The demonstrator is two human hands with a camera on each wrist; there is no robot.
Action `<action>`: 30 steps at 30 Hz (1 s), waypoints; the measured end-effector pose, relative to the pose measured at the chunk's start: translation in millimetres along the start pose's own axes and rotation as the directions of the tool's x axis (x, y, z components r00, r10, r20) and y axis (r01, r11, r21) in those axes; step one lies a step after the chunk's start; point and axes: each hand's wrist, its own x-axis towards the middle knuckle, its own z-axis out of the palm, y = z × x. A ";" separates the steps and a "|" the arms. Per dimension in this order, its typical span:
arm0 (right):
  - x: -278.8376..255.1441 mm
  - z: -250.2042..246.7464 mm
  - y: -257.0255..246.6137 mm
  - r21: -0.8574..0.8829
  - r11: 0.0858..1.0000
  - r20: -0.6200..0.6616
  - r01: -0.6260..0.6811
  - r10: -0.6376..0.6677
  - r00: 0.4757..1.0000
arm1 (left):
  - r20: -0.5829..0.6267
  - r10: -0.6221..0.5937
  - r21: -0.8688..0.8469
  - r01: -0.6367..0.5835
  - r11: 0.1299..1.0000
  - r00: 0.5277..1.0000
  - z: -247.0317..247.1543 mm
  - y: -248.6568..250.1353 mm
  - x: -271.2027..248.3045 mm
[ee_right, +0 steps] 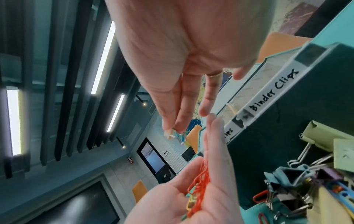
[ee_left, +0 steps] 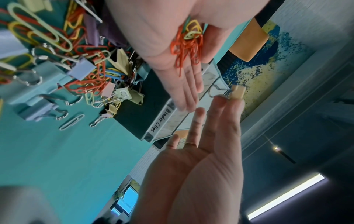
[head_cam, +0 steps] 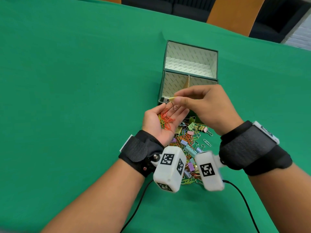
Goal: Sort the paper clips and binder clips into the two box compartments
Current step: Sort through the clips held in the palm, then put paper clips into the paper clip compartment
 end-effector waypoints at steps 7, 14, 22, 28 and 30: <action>15.5 -29.2 13.2 -0.046 0.999 -0.260 -0.018 0.006 0.965 | 0.012 -0.010 0.016 0.010 1.000 1.000 1.3 0.9 -2.1; 19.8 -38.2 34.0 -0.499 0.830 -0.323 -0.249 0.088 0.942 | 0.027 -0.003 0.030 0.002 1.000 1.000 1.5 2.6 -3.8; 2.4 -9.2 1.5 -0.558 0.805 0.087 0.198 -0.181 0.980 | -0.013 0.032 0.059 -0.031 0.998 0.999 4.4 1.4 -6.0; 9.5 11.7 -3.3 -0.636 0.639 0.421 0.433 -0.184 0.888 | -0.095 0.040 0.045 -0.036 0.998 0.995 10.2 0.2 -10.2; 10.9 16.5 -4.3 -0.680 0.546 0.468 0.489 -0.189 0.863 | -0.127 0.039 0.040 -0.034 0.999 0.991 11.7 -1.2 -11.8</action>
